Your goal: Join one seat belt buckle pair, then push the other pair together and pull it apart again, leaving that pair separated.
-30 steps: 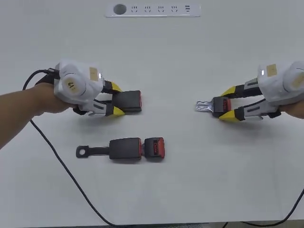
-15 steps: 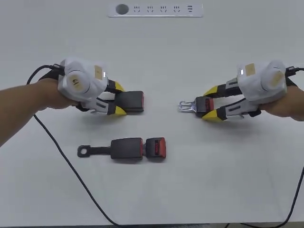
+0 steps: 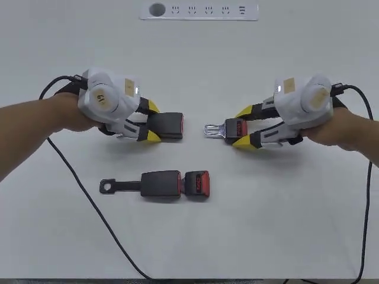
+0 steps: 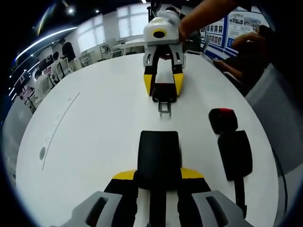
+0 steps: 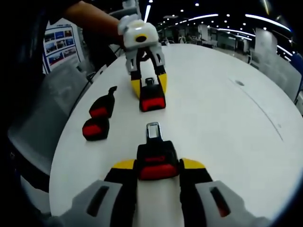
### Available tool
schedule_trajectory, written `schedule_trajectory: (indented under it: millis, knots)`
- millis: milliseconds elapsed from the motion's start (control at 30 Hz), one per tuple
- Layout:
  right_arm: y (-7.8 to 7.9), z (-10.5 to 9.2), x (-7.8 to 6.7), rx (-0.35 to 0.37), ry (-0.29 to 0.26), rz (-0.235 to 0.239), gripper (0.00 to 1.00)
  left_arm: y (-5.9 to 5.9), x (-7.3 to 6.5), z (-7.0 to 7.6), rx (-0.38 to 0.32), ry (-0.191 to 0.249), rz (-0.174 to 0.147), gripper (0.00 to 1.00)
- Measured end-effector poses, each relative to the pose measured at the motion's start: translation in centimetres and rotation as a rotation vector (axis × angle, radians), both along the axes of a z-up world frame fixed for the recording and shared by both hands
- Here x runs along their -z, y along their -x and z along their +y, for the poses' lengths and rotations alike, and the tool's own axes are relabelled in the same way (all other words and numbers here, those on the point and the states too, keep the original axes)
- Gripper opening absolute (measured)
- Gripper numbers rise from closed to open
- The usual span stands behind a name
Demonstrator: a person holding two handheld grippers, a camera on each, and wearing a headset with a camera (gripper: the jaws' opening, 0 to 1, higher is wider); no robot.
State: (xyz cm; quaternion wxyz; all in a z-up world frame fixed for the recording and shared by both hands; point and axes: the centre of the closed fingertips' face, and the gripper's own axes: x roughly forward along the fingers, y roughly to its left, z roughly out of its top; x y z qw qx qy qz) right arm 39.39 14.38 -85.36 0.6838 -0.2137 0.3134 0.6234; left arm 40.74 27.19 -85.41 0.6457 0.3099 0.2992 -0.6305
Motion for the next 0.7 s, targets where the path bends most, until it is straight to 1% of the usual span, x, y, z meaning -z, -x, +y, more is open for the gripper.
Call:
schedule_trajectory:
  millis: [67, 133, 200, 233, 467, 500, 533, 567, 600, 667, 700]
  knots:
    - [0.0, 0.6, 0.0, 0.004, -0.008, -0.001, 0.34, 0.0, 0.0, -0.1, 0.011, -0.006, -0.006, 0.33]
    - [0.0, 1.0, 0.1, 0.01, -0.007, 0.004, 0.34, 0.0, 0.1, -0.2, 0.01, -0.007, 0.0, 0.33]
    - [0.0, 1.3, 0.1, 0.029, -0.006, 0.021, 0.34, 0.0, 0.1, -0.2, 0.012, -0.007, 0.001, 0.33]
    - [0.0, 1.7, 0.0, 0.026, -0.009, 0.014, 0.34, 0.0, 0.1, -0.3, 0.012, -0.007, 0.002, 0.33]
    - [0.0, 2.9, 0.1, 0.015, -0.014, 0.02, 0.34, -0.1, 0.2, -0.4, 0.007, -0.009, 0.006, 0.33]
    - [0.0, 3.3, 0.1, 0.016, -0.021, 0.021, 0.34, -0.1, 0.2, -0.4, 0.006, -0.009, 0.006, 0.33]
    - [-0.1, 3.1, 0.2, -0.002, -0.002, -0.002, 0.34, -0.1, 0.2, -0.4, 0.005, -0.01, 0.006, 0.33]
    - [-0.1, 3.2, 0.2, -0.005, -0.004, 0.001, 0.34, -0.1, 0.2, -0.4, 0.004, -0.008, 0.006, 0.33]
    - [-0.3, 3.3, 0.1, 0.019, -0.013, 0.017, 0.34, -0.1, 0.2, -0.4, 0.004, -0.007, 0.005, 0.33]
    - [-0.4, 3.7, 0.1, 0.008, -0.012, 0.002, 0.34, -0.1, 0.2, -0.4, 0.006, -0.009, 0.005, 0.33]
    - [-0.4, 4.1, 0.1, 0.009, -0.013, 0.004, 0.34, -0.1, 0.2, -0.4, 0.007, -0.01, 0.006, 0.33]
